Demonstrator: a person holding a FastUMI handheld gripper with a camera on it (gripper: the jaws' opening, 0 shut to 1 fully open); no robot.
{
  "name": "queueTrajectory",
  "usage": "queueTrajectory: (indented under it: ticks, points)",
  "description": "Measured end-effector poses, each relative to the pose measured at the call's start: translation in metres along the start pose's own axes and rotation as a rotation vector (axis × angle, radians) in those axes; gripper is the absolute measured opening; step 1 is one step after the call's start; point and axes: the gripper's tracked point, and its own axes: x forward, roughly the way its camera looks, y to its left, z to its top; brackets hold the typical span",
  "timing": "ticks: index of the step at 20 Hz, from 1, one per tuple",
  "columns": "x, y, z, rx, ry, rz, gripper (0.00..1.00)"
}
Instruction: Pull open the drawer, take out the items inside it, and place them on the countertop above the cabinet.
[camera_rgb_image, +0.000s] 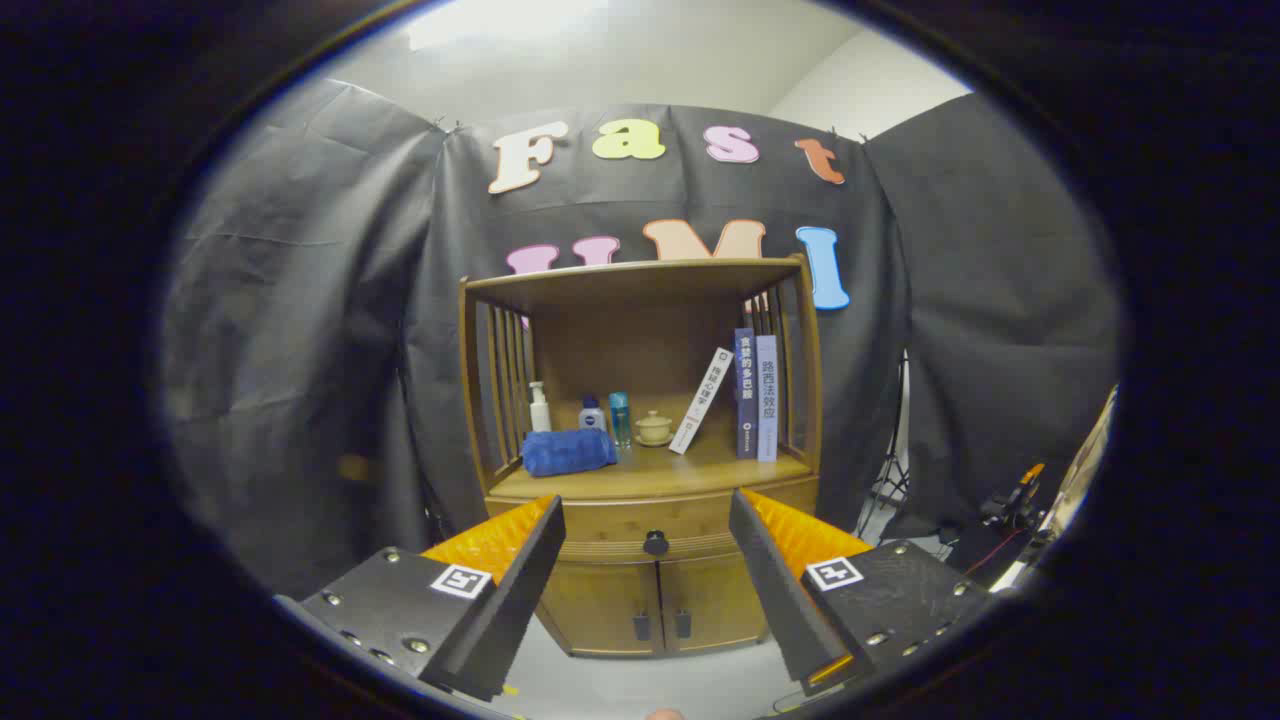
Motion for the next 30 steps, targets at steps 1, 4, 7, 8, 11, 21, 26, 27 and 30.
queueTrajectory:
  ticks: [1, 4, 7, 8, 11, 21, 26, 27, 30]
  points:
    - [0.002, 0.0, -0.001, 0.007, 0.001, 0.002, 0.99]
    - [0.006, -0.003, -0.005, 0.009, 0.017, 0.006, 0.99]
    - [0.009, -0.012, -0.001, 0.024, 0.013, -0.003, 0.99]
    - [0.011, -0.015, -0.001, 0.024, 0.015, -0.006, 0.99]
    - [0.013, -0.022, 0.004, 0.021, 0.009, -0.004, 0.99]
    - [0.034, -0.039, 0.001, -0.025, 0.001, -0.02, 0.99]
    - [0.076, -0.036, -0.023, -0.012, 0.006, 0.017, 0.99]
    - [0.089, -0.039, -0.034, -0.01, 0.014, 0.014, 0.99]
    - [0.127, -0.04, -0.078, 0.041, 0.079, 0.013, 0.99]
